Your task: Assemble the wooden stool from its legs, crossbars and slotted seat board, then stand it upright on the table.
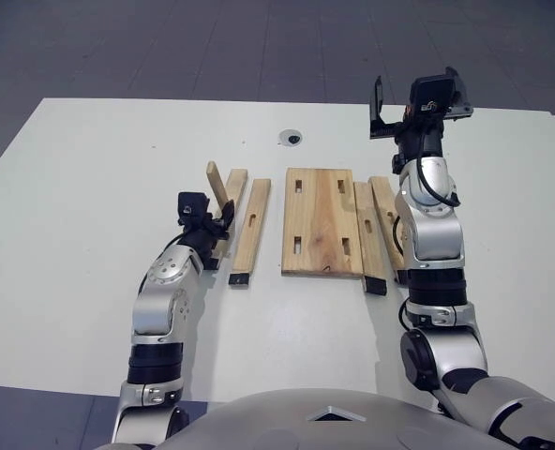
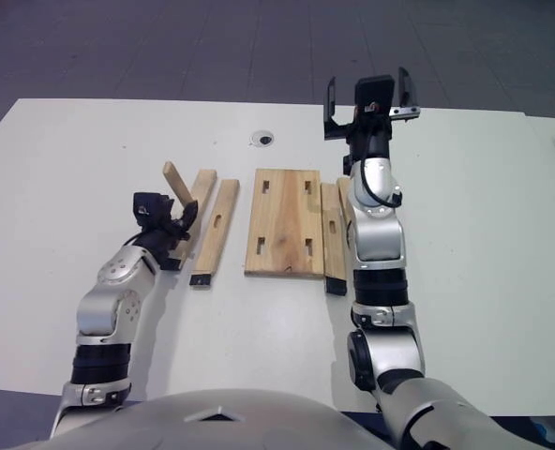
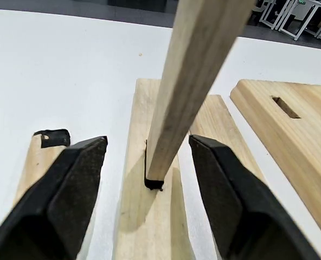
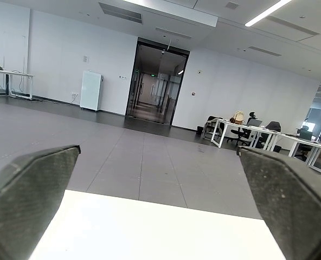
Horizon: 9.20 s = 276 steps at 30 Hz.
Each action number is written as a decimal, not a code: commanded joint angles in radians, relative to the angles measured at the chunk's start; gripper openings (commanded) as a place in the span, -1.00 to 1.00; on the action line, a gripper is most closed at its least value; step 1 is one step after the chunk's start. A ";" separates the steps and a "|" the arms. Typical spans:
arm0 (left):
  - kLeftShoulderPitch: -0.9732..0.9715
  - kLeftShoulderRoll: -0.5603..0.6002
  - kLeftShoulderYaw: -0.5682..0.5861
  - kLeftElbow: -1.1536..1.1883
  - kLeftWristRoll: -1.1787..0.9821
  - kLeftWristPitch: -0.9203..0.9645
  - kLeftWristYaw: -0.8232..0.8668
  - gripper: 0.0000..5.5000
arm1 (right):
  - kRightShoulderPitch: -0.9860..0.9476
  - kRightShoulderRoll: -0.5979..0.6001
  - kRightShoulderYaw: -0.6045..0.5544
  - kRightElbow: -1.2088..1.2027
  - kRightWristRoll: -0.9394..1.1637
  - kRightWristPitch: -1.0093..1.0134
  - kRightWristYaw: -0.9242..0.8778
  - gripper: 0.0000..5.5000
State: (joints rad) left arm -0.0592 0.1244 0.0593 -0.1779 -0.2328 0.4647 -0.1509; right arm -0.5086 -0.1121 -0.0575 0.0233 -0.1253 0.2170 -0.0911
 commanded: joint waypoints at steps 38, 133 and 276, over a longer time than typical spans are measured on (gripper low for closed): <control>-0.549 0.015 0.150 0.199 -0.194 -0.147 -0.007 0.95 | -0.024 0.019 0.017 0.039 0.006 -0.017 0.006 0.96; 0.325 0.166 -0.055 -0.120 -0.026 -0.088 -0.188 -0.25 | 0.066 0.003 0.015 0.009 0.003 0.003 0.022 0.96; 0.057 0.173 -0.028 -0.038 0.071 -0.224 -0.221 -0.23 | -0.077 0.114 -0.329 0.018 0.620 0.391 0.090 0.96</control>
State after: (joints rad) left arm 0.0699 0.2897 -0.0094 -0.1235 -0.1135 0.2834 -0.3501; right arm -0.5068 -0.0321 -0.2198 0.0440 0.2246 0.4177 -0.0114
